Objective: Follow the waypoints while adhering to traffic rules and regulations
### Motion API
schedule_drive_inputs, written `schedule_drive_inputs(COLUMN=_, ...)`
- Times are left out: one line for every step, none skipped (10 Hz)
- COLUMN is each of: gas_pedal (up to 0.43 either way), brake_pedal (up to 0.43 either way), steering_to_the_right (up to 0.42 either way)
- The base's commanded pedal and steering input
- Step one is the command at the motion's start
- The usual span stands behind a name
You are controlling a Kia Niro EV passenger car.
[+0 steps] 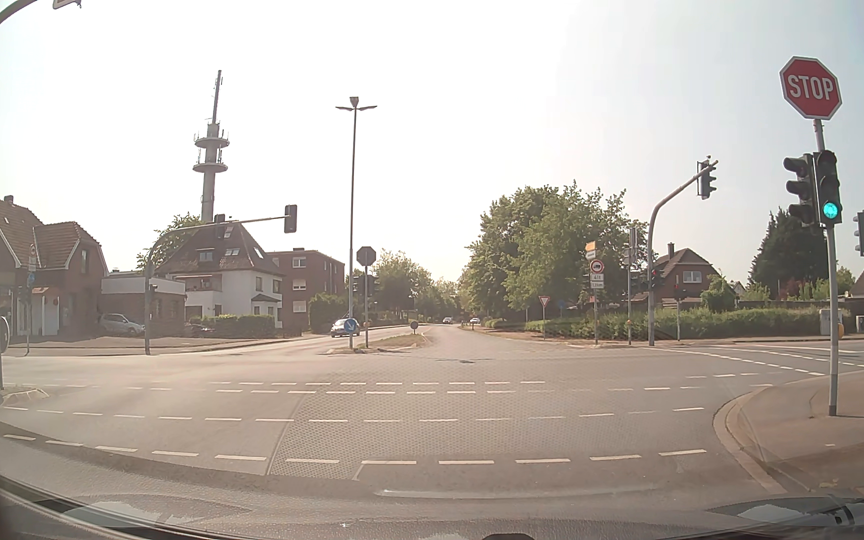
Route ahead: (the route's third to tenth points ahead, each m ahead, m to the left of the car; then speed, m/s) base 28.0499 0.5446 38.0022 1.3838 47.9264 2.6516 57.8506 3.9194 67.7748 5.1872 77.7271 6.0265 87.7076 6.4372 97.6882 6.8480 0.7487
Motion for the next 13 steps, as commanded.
schedule_drive_inputs(gas_pedal=0.421, brake_pedal=0.000, steering_to_the_right=-0.002)
schedule_drive_inputs(gas_pedal=0.449, brake_pedal=0.000, steering_to_the_right=-0.001)
schedule_drive_inputs(gas_pedal=0.449, brake_pedal=0.000, steering_to_the_right=-0.002)
schedule_drive_inputs(gas_pedal=0.461, brake_pedal=0.000, steering_to_the_right=-0.002)
schedule_drive_inputs(gas_pedal=0.461, brake_pedal=0.000, steering_to_the_right=-0.002)
schedule_drive_inputs(gas_pedal=0.480, brake_pedal=0.000, steering_to_the_right=-0.002)
schedule_drive_inputs(gas_pedal=0.488, brake_pedal=0.000, steering_to_the_right=-0.002)
schedule_drive_inputs(gas_pedal=0.512, brake_pedal=0.000, steering_to_the_right=-0.001)
schedule_drive_inputs(gas_pedal=0.512, brake_pedal=0.000, steering_to_the_right=-0.002)
schedule_drive_inputs(gas_pedal=0.512, brake_pedal=0.000, steering_to_the_right=-0.002)
schedule_drive_inputs(gas_pedal=0.520, brake_pedal=0.000, steering_to_the_right=-0.002)
schedule_drive_inputs(gas_pedal=0.531, brake_pedal=0.000, steering_to_the_right=-0.001)
schedule_drive_inputs(gas_pedal=0.539, brake_pedal=0.000, steering_to_the_right=-0.002)
